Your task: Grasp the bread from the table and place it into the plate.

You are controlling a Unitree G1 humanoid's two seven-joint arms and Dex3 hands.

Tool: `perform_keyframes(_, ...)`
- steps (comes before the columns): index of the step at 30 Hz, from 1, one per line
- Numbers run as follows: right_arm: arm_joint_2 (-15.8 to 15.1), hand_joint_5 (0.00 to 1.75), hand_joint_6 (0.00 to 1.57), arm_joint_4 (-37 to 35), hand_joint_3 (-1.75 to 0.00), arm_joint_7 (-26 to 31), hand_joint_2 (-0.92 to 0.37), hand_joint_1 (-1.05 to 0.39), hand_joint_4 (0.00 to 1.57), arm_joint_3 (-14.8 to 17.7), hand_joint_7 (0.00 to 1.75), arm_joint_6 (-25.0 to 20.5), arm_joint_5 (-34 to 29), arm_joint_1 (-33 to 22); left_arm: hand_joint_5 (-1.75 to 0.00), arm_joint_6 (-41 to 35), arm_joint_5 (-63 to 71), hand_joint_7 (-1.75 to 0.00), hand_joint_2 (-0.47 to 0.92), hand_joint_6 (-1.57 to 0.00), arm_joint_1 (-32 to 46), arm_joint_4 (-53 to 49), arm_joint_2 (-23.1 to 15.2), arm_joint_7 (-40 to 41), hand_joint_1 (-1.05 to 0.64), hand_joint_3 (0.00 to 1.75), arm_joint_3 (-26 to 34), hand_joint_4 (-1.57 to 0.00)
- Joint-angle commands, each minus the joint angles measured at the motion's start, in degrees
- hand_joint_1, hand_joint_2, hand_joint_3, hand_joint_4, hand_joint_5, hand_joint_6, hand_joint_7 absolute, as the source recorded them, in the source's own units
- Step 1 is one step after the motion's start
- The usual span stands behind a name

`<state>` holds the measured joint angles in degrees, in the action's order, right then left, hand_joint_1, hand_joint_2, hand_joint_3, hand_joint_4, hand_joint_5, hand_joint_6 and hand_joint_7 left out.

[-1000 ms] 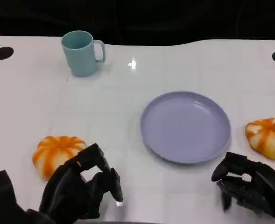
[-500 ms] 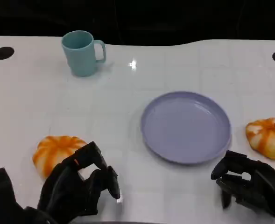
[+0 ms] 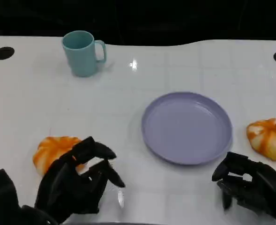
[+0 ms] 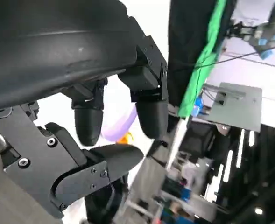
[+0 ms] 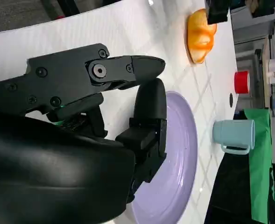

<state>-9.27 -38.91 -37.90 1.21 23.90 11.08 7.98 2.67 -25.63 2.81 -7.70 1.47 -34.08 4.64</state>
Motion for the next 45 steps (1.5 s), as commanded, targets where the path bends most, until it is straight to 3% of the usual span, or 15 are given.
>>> perform_keyframes(1, -0.53, 1.75, 0.64, -1.4, -0.27, -0.04, -0.92, -0.51, 0.65, -0.2, 1.4, -0.96, -0.84, -1.07, -1.25, -0.15, 0.63, -0.74, 0.56, -0.5, 0.64, 1.79, -1.42, 0.8, -0.46, 0.85, 0.08, -0.47)
perform_keyframes(2, -0.54, 1.75, 0.64, -1.46, -0.27, -0.05, -0.92, -0.51, 0.65, -0.19, 1.4, -0.95, -0.84, -1.08, -1.25, 2.28, 3.48, -0.74, 0.57, -0.5, 0.37, 2.21, -3.1, 0.8, -0.46, 0.84, -0.29, -0.47)
perform_keyframes(3, -0.55, 1.75, 0.64, -1.49, -0.27, -0.05, -0.92, -0.52, 0.65, -0.19, 1.4, -0.93, -0.86, -1.09, -1.16, 4.38, 6.11, -0.59, 0.74, -0.45, 0.18, 2.63, -4.41, 1.08, -0.56, 0.51, -0.56, -0.36)
perform_keyframes(4, -0.57, 1.75, 0.64, -1.52, -0.27, -0.03, -0.92, -0.52, 0.65, -0.21, 1.4, -0.84, -0.91, -1.09, -1.11, 6.06, 8.26, -0.51, 0.83, -0.45, 0.07, 2.96, -5.33, 1.42, -0.59, 0.33, -0.77, -0.33)
perform_keyframes(6, -0.71, 1.75, 0.64, -1.24, -0.28, 0.21, -0.92, -0.52, 0.65, -0.38, 1.4, -0.67, -1.26, -1.23, -1.07, 8.12, 11.69, -0.43, 0.9, -0.44, 0.26, 4.12, -6.59, 2.75, -0.62, 0.19, -1.26, -0.29)
perform_keyframes(21, -0.37, 1.75, 0.65, -1.17, -0.28, 0.24, -0.92, -0.51, 0.66, -0.35, 1.4, -0.77, -1.1, -1.22, -0.81, 9.29, 34.46, -0.14, 0.92, -0.38, 2.58, 17.04, -16.18, 14.37, -0.53, 0.18, -4.21, -0.08)
perform_keyframes(29, -0.28, 1.75, 0.65, -0.68, -0.27, 0.46, -0.92, -0.52, 0.67, -0.41, 1.4, -1.67, -0.93, -1.27, -0.79, 9.51, 46.26, -0.09, 0.92, -0.35, 1.9, 19.78, -21.26, 18.36, -0.53, 0.17, -5.13, -0.01)
perform_keyframes(37, -0.37, 1.75, 0.64, 0.31, -0.26, 0.76, -0.92, -0.52, 0.66, -0.55, 1.4, -2.14, -1.22, -1.64, -0.56, 4.51, 58.49, -0.03, 0.92, -0.38, 1.5, 23.46, -24.4, 19.64, -0.53, 0.1, -7.0, -0.05)
perform_keyframes(40, -0.42, 1.75, 0.64, 0.67, -0.27, 0.75, -0.92, -0.52, 0.66, -0.59, 1.41, -2.22, -1.2, -1.8, -0.4, 1.8, 66.14, 0.0, 0.91, -0.32, 0.66, 25.05, -26.61, 18.62, -0.48, 0.09, -8.91, -0.03)
perform_keyframes(45, -0.49, 1.75, 0.64, 0.92, -0.27, 1.14, -0.92, -0.52, 0.65, -0.68, 1.41, -2.45, -1.37, -1.91, -0.35, -0.72, 74.17, 0.0, 0.89, -0.29, -0.53, 24.99, -28.16, 18.83, -0.47, 0.07, -11.65, -0.03)
